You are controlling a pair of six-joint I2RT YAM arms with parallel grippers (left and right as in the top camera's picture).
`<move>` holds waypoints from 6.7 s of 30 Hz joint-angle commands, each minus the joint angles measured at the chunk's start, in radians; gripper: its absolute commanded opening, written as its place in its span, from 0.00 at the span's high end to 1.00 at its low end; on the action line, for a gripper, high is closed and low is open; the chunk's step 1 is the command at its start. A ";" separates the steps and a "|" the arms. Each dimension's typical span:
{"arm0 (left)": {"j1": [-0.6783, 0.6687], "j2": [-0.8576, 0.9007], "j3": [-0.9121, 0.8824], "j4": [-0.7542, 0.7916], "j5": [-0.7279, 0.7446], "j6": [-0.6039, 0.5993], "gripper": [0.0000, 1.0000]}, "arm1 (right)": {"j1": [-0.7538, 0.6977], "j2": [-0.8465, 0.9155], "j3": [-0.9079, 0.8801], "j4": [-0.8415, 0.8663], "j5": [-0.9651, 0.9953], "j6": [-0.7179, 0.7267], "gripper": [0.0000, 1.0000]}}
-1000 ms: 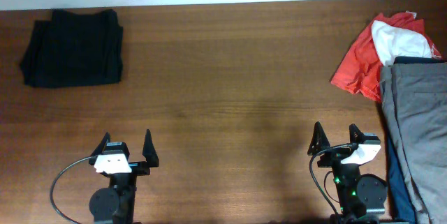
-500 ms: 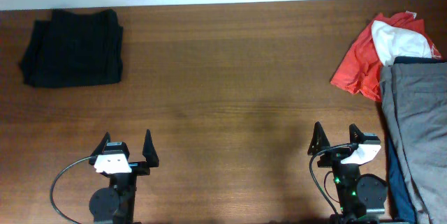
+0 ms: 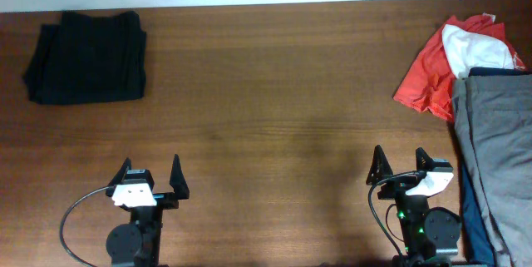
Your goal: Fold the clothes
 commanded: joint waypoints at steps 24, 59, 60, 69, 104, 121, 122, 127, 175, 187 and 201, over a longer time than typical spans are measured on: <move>-0.003 0.000 -0.008 0.000 -0.003 0.012 0.01 | -0.007 0.003 0.080 0.318 -0.533 0.461 0.01; -0.003 0.000 -0.008 0.000 -0.003 0.012 0.01 | -0.388 2.142 1.538 -0.437 0.394 -0.407 0.27; -0.003 0.000 -0.008 0.000 -0.003 0.012 0.01 | -0.395 2.142 1.538 -0.437 0.393 -0.407 0.29; -0.003 0.000 -0.008 0.000 -0.003 0.012 0.01 | -0.407 2.119 1.580 -0.491 0.406 -0.281 0.96; -0.003 0.000 -0.008 0.000 -0.003 0.012 0.01 | 0.811 1.846 1.768 -0.692 -0.089 0.028 0.01; -0.003 0.000 -0.007 0.031 -0.002 0.011 0.01 | -0.098 1.838 1.492 -1.139 -0.052 0.010 0.01; -0.003 0.000 -0.007 0.011 0.027 0.012 0.01 | -0.098 1.841 1.434 -1.089 -0.051 0.011 0.01; -0.003 0.002 -0.006 0.061 0.199 -0.010 0.01 | -0.098 1.842 1.257 -0.923 -0.057 0.069 0.01; 0.114 1.974 1.135 -0.587 -0.231 -0.175 0.99 | -0.089 1.842 1.274 -0.839 -0.275 -0.018 0.01; 0.101 1.974 1.147 -0.602 -0.205 -0.175 0.01 | 0.267 1.880 1.278 -0.637 -0.024 0.167 0.07; 0.101 1.974 1.146 -0.606 -0.204 -0.175 0.01 | 0.267 1.948 1.287 -0.841 0.038 0.271 0.96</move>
